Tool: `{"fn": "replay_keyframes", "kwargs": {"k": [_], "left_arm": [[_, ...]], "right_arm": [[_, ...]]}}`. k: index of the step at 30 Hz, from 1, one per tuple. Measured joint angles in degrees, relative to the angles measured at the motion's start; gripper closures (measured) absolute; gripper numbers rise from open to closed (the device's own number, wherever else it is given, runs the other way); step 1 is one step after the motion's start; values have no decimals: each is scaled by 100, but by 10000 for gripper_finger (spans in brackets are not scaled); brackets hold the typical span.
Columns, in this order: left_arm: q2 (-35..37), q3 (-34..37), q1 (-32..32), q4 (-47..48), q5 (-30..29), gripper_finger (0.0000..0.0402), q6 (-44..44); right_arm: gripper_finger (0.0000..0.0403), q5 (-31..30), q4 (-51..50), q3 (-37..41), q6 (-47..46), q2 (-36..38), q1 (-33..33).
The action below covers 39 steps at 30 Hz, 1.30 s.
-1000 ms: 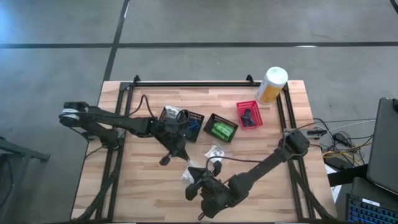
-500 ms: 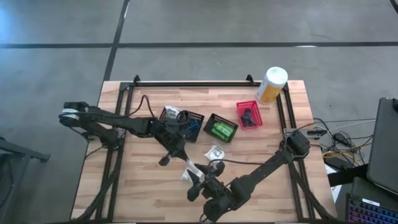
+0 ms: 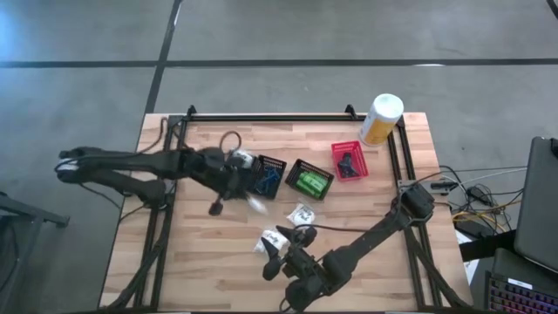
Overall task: Pick & Place Travel size toiletries
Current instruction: Put the center vanity pack into the left black bin
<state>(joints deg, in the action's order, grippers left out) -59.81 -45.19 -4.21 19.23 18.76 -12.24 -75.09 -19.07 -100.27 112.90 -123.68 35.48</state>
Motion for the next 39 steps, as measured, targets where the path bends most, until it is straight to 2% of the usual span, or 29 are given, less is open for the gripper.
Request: {"fn": "replay_keyframes", "kwargs": {"k": [7, 15, 19, 24, 30, 35, 39], "left_arm": [[188, -41, -1174, 840, 34, 401, -831], [161, -281, -3084, 1179, 1507, 401, -1816], [-74, -238, -3748, 1390, 1806, 401, -2333], [-525, -414, -4027, 1498, 1632, 401, -2614], [-1216, -843, -4127, 2325, 1224, 401, -2862], [-1425, -932, -4121, 2402, 1519, 401, -2904], [-1545, -879, -4176, 2430, 935, 401, -2951]], "right_arm": [[102, -13, 12, 16, -48, -7, 3], [79, -32, 9, 20, -567, -9, 13], [69, -171, 9, 20, -585, -9, 13], [57, -170, 10, 20, -597, -12, -6], [49, -169, 11, 20, -603, -15, -13], [62, -169, 9, 20, -601, -15, -13], [74, -167, 8, 20, -601, -15, -14]]}}
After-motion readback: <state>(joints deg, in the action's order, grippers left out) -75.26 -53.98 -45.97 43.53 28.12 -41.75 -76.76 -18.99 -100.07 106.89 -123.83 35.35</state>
